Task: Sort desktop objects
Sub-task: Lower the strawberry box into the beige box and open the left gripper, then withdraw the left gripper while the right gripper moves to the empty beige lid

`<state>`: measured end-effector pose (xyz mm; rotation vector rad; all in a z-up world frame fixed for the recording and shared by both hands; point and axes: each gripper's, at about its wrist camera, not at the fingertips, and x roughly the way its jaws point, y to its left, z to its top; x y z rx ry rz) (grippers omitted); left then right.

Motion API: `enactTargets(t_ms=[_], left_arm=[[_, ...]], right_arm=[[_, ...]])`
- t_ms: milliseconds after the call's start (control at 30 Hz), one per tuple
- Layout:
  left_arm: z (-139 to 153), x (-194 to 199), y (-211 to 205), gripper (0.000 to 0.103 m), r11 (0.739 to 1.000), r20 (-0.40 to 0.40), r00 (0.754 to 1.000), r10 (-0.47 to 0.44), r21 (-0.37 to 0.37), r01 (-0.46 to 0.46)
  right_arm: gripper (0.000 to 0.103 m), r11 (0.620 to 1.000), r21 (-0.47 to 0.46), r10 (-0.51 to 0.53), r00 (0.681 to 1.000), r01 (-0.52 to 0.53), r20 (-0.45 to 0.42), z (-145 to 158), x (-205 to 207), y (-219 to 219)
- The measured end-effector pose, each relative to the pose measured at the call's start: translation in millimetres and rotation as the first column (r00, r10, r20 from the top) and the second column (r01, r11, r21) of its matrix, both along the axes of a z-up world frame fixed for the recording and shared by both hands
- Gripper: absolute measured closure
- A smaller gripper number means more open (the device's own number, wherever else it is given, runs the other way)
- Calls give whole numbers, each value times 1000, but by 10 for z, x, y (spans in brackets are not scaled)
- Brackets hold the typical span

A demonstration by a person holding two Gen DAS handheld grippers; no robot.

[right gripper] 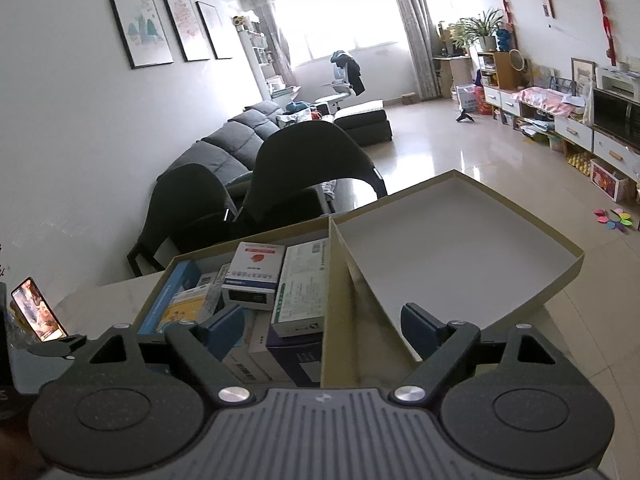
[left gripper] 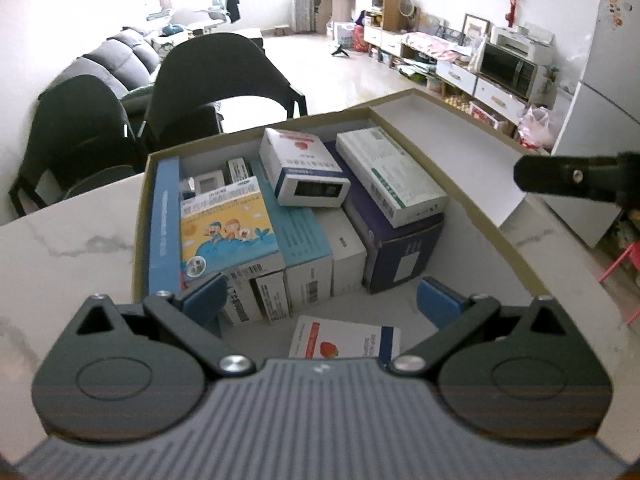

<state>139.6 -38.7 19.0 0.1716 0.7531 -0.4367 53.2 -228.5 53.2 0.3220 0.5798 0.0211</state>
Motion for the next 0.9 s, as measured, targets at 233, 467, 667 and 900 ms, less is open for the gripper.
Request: enactTargets(t_ms=[233, 467, 667, 900], left_arm=[[33, -43, -71, 0, 1000, 25, 999, 26, -16, -25], [53, -77, -97, 0, 997, 50, 997, 67, -28, -65], [71, -177, -21, 0, 993, 87, 990, 108, -53, -104], [69, -229, 29, 0, 989, 105, 985, 134, -75, -126]], right_arm=[[11, 999, 6, -33, 999, 33, -6, -53, 4, -104], [7, 998, 4, -70, 997, 70, -18, -126, 10, -215], [1, 990, -18, -144, 989, 143, -42, -253, 5, -359], [1, 964, -48, -264, 960, 260, -93, -491, 3, -607]])
